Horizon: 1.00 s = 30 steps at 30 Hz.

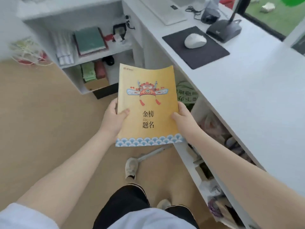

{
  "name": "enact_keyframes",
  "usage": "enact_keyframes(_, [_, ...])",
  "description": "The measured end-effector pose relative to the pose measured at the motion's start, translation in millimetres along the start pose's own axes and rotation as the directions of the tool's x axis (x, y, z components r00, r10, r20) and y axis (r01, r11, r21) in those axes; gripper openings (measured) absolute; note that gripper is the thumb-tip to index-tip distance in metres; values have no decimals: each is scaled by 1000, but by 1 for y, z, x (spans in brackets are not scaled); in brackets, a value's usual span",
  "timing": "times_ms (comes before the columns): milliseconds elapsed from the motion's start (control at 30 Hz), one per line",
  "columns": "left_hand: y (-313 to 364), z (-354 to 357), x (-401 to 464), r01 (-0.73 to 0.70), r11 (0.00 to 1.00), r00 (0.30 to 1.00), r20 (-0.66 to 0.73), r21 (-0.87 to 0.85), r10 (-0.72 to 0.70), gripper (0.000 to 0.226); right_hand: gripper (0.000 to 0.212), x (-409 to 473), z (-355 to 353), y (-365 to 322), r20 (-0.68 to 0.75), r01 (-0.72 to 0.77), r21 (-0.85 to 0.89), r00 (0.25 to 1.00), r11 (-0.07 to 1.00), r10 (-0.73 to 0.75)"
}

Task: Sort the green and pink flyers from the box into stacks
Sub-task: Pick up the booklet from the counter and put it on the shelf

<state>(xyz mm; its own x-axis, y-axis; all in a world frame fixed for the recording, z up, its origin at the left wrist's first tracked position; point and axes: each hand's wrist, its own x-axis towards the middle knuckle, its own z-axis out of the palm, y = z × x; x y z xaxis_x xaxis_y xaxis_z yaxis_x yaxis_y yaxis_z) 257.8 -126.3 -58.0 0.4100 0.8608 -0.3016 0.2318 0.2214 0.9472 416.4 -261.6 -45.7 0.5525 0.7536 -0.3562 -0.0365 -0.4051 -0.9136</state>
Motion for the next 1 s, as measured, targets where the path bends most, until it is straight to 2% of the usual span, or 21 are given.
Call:
enact_keyframes(100, [-8,-56,18,60,996,994,-82,-60,-65,35,42,26,41,-15,247,3,22,969,1000,-8])
enact_keyframes(200, [-13,-100,43,73,992,984,-157,-102,-89,37,47,63,85,-26,341,-43,-20,939,999,48])
enact_keyframes(333, [-25,-150,100,107,988,953,-272,-110,-133,39,32,126,156,-29,191,-71,-158,976,985,101])
enact_keyframes(400, [-29,-177,137,148,981,942,-285,-126,-178,42,26,160,193,-32,123,-108,-174,984,979,131])
enact_keyframes(567, [-19,-245,229,248,961,950,-161,-123,-266,49,20,240,273,-58,-24,-234,-81,972,969,232])
enact_keyframes(700, [-2,-280,292,279,952,957,-45,-122,-286,57,19,292,308,-89,-123,-300,35,945,953,302])
enact_keyframes(1000, [11,-297,423,341,930,940,37,-137,-339,63,13,427,336,-126,-146,-315,108,933,943,329])
